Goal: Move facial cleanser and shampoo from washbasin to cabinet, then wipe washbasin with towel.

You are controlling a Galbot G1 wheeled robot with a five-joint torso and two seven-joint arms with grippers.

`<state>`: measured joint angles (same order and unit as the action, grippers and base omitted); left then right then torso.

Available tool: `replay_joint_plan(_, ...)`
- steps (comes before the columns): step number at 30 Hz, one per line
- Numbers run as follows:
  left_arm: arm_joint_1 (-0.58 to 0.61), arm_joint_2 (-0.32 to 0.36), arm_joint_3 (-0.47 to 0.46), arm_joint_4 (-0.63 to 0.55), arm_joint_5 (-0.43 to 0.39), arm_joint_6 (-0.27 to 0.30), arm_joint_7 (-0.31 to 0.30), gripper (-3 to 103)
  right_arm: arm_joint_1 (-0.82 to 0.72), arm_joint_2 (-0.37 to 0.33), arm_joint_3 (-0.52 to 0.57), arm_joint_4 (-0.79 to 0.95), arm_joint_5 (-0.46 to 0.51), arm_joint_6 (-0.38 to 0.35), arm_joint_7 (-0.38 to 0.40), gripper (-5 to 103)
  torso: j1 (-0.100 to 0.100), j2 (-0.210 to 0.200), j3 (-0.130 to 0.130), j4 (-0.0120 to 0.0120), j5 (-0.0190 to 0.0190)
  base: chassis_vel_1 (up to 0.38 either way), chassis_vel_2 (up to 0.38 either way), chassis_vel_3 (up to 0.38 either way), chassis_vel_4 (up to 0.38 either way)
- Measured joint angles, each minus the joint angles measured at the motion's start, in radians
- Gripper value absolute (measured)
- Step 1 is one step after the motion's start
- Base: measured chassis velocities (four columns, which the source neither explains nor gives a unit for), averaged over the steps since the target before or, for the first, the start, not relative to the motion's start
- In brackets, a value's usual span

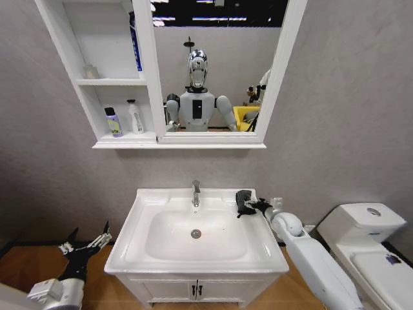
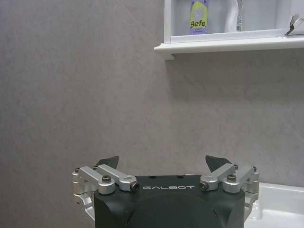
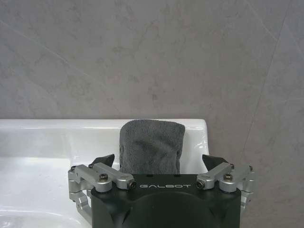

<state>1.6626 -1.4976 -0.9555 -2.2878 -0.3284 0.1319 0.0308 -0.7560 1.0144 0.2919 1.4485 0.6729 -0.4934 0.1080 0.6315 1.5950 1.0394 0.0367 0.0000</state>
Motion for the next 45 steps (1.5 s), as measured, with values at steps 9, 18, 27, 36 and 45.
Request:
replay_joint_plan(9, 0.000, 0.000, 0.000, 0.000, 0.000, 0.000, 0.000, 100, 0.061, 0.022, -0.043, -0.066, -0.004, 0.006, -0.004, 83, 0.000, 0.000, 0.000, -0.0001, -0.0002, 0.000, 0.000, 0.000, 0.000)
replay_joint_plan(18, 0.000, 0.000, 0.000, 0.000, 0.000, 0.000, 0.000, 100, 0.056, 0.048, -0.040, -0.091, -0.028, 0.014, -0.004, 87, 0.000, 0.000, 0.000, -0.0001, 0.0000, 0.000, 0.000, 0.000, 0.000)
replay_joint_plan(27, 0.000, 0.000, 0.000, 0.000, 0.000, 0.000, 0.000, 100, 0.069, 0.074, -0.045, -0.155, -0.065, 0.058, -0.028, 78, 0.000, 0.000, 0.000, -0.0002, 0.0000, 0.000, 0.000, 0.000, 0.000)
replay_joint_plan(36, 0.000, 0.000, 0.000, 0.000, 0.000, 0.000, 0.000, 100, 0.080, 0.104, -0.049, -0.191, -0.085, 0.074, -0.038, 46, 0.000, 0.000, 0.000, -0.0002, -0.0001, 0.000, 0.000, 0.000, 0.000)
replay_joint_plan(45, 0.000, 0.000, 0.000, 0.000, 0.000, 0.000, 0.000, 100, 0.066, 0.111, -0.049, -0.164, -0.064, 0.071, -0.013, 19, 0.000, 0.000, 0.000, 0.0000, 0.0000, 0.000, 0.000, 0.000, 0.000)
